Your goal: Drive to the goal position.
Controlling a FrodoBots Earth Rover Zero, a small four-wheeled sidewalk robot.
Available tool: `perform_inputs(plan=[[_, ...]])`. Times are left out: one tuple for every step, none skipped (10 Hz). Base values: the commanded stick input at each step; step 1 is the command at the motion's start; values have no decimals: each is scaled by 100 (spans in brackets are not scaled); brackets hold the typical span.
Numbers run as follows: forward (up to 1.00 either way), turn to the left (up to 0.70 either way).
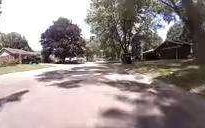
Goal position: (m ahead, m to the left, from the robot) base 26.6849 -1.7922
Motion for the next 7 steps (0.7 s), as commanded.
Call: perform_inputs(plan=[[70,0],[70,0],[70,0],[70,0],[70,0],[70,0],[70,0]])
